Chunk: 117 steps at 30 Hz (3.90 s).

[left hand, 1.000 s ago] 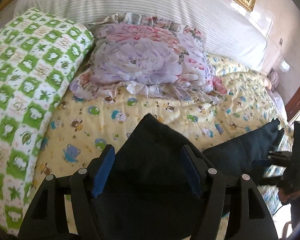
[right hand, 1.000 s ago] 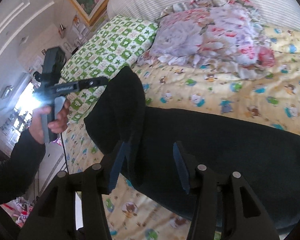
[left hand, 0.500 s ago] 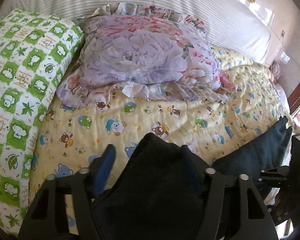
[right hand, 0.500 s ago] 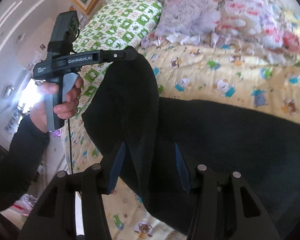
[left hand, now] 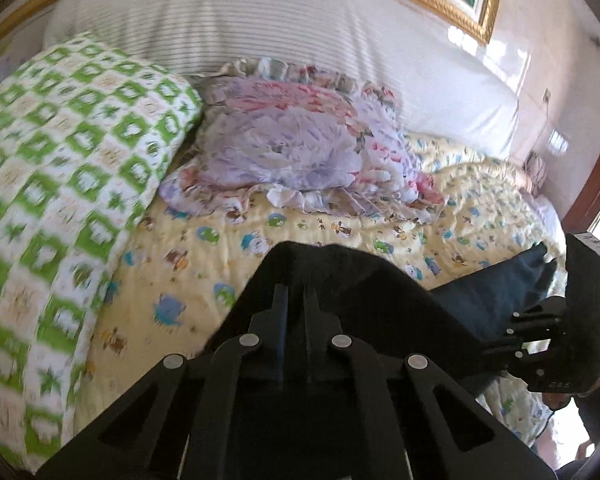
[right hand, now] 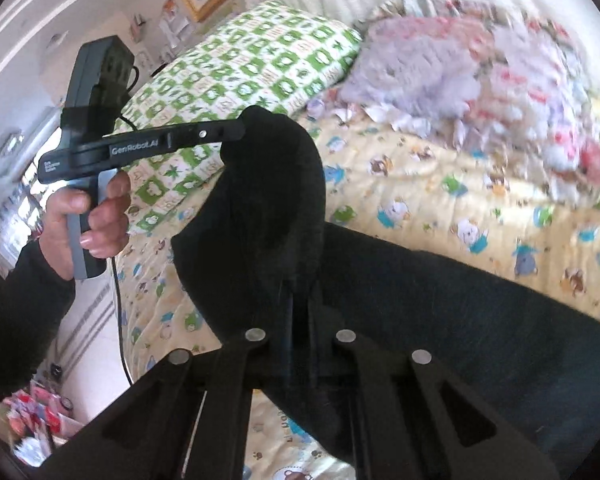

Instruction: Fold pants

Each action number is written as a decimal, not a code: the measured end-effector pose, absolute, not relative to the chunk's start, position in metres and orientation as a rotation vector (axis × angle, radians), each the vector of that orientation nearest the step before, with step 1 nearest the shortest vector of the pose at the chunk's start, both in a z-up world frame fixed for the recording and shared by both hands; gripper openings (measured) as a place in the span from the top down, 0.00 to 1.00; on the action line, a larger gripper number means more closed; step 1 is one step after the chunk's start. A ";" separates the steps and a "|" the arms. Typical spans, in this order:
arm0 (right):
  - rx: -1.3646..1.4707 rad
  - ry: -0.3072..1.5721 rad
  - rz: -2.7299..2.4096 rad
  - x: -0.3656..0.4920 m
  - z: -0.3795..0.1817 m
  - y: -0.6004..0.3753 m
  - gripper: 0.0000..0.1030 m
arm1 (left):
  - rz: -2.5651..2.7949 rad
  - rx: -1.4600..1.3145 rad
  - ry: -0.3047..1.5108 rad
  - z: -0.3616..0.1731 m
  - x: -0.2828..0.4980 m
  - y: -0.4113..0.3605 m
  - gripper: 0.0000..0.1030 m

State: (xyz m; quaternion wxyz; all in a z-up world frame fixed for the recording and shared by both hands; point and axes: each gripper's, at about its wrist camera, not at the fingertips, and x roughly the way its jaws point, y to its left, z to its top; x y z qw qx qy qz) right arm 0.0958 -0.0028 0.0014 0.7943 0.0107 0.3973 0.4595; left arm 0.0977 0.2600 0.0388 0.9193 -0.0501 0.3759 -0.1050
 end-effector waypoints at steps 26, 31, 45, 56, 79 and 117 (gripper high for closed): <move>-0.153 0.884 1.096 0.055 -0.035 0.037 0.94 | -0.077 -0.528 0.776 -0.044 -0.008 0.331 0.96; -0.160 0.889 1.120 0.053 -0.035 0.037 0.94 | -0.075 -0.557 0.762 -0.038 -0.014 0.331 0.96; -0.095 0.900 1.178 0.055 -0.021 0.024 0.69 | -0.036 -0.577 0.730 -0.014 0.002 0.324 0.36; 0.192 0.985 0.855 0.170 -0.013 -0.037 0.69 | 0.076 -0.530 0.877 -0.063 0.017 0.323 0.35; 0.039 1.113 0.962 0.191 -0.037 0.006 0.89 | 0.043 -0.427 0.878 -0.055 0.031 0.304 0.65; 0.463 0.826 0.387 0.111 -0.023 -0.209 0.76 | 0.016 -0.313 0.733 0.016 0.006 0.265 0.39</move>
